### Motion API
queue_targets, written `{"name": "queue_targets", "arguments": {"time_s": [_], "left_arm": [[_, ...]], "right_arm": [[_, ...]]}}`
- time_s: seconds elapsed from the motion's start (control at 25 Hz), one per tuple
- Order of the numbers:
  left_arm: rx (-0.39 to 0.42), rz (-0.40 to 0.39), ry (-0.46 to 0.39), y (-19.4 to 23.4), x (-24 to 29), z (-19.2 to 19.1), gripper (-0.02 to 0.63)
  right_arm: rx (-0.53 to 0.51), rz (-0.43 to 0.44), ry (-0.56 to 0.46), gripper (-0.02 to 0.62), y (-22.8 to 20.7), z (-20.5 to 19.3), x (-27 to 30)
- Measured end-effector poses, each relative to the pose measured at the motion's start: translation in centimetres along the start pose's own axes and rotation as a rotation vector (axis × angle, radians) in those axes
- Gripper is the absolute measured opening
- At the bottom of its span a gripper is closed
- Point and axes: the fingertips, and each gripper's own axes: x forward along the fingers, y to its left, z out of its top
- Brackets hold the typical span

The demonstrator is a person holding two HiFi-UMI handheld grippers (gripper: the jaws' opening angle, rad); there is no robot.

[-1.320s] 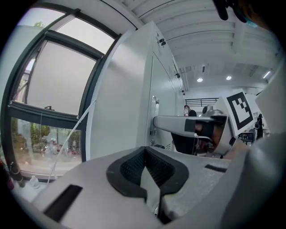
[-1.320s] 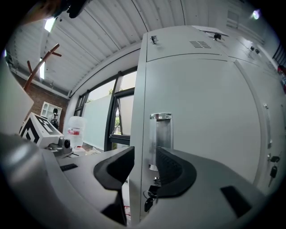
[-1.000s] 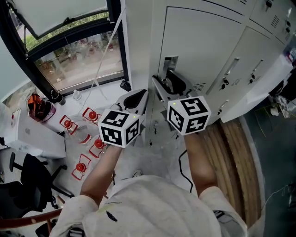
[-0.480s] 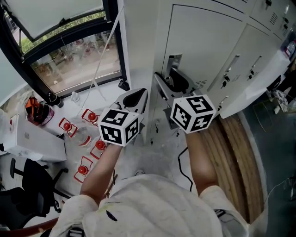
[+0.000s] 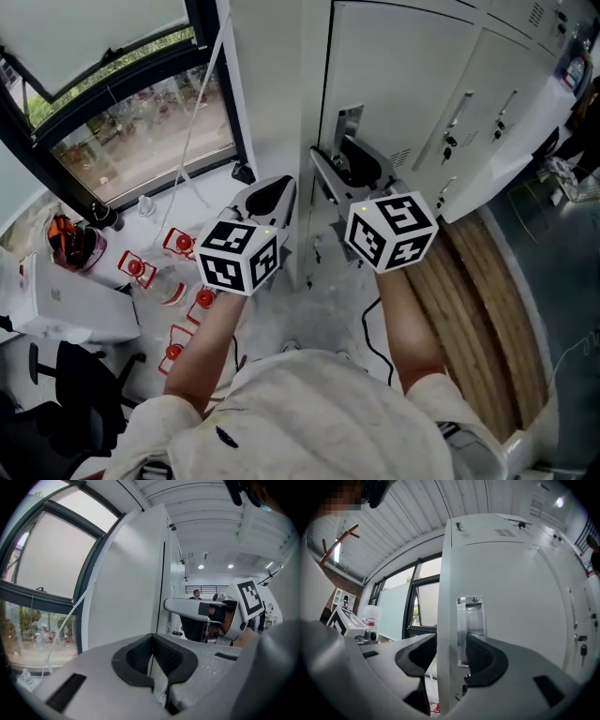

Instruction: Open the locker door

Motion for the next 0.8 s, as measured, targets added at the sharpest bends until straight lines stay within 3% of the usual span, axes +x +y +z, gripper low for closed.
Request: {"name": "queue_targets", "arguments": {"time_s": [0.48,0.8], "left_arm": [[0.001,-0.097,-0.009,-2.8,0.8,0.4,0.006],[-0.006,-0.145,-0.005,-3.9,1.4,0.2,0.006]], "right_arm": [[-0.051,-0.083,-0.014,0.183,0.0,0.3,-3.7],[-0.052,-0.149,-0.041,0.141,-0.6,0.3,-5.6]]}}
